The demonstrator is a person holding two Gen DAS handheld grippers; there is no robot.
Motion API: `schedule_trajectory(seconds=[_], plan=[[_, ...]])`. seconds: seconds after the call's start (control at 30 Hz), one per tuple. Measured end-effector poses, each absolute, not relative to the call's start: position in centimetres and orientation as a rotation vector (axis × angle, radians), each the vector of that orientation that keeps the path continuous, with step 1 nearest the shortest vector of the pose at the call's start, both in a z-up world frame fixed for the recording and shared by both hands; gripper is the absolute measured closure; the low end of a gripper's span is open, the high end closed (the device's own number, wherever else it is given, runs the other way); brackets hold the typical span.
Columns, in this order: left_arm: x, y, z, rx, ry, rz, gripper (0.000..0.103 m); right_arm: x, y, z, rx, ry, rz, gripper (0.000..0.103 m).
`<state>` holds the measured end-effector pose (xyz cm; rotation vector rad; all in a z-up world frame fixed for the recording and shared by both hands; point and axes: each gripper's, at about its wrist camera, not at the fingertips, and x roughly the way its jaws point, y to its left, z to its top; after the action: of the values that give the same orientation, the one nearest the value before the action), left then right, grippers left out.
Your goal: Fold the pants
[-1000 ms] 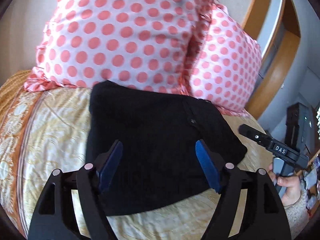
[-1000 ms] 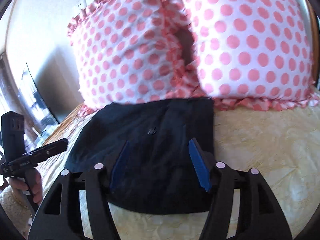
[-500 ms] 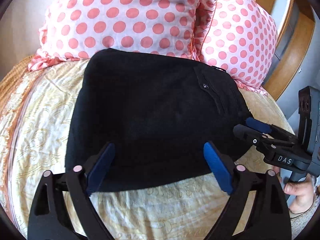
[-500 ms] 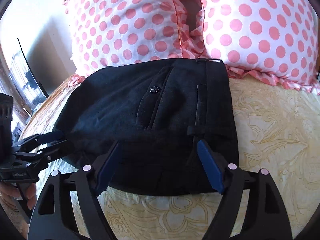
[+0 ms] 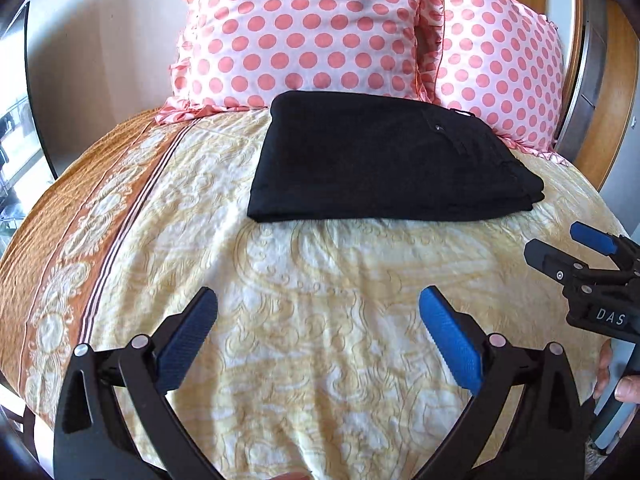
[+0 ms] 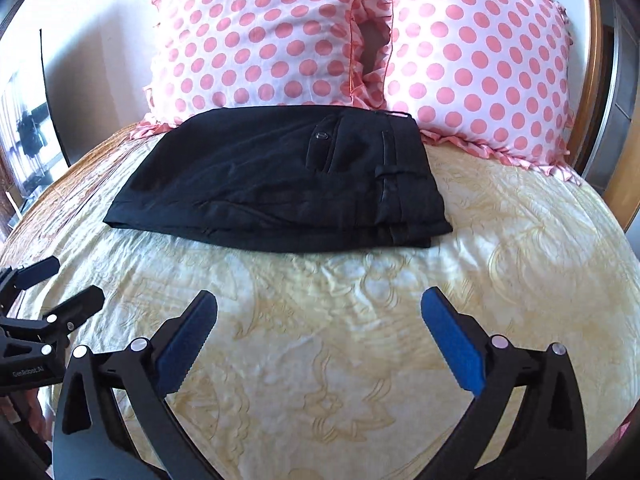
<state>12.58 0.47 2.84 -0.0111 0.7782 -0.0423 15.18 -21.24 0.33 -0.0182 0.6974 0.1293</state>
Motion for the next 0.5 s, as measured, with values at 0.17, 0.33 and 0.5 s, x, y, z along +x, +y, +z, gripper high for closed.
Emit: schedule_trajectory(seconds=[0.17,0.33,0.5], plan=[[10.7,-0.1,1.4,-0.006,0.774,-0.059,0.002,12.8,-20.7,-1.4,0.035,0.715,0.111,0.001],[9.9,-1.4,0.5,0.069,0.761,-0.076,0.002,11.1,-20.2,-2.5,-0.027,0.69,0.027,0.001],[9.3,-1.7,0.3,0.076,0.743,-0.089,0.002,10.2,-20.8,-3.0,-0.003,0.667,0.027,0.001]])
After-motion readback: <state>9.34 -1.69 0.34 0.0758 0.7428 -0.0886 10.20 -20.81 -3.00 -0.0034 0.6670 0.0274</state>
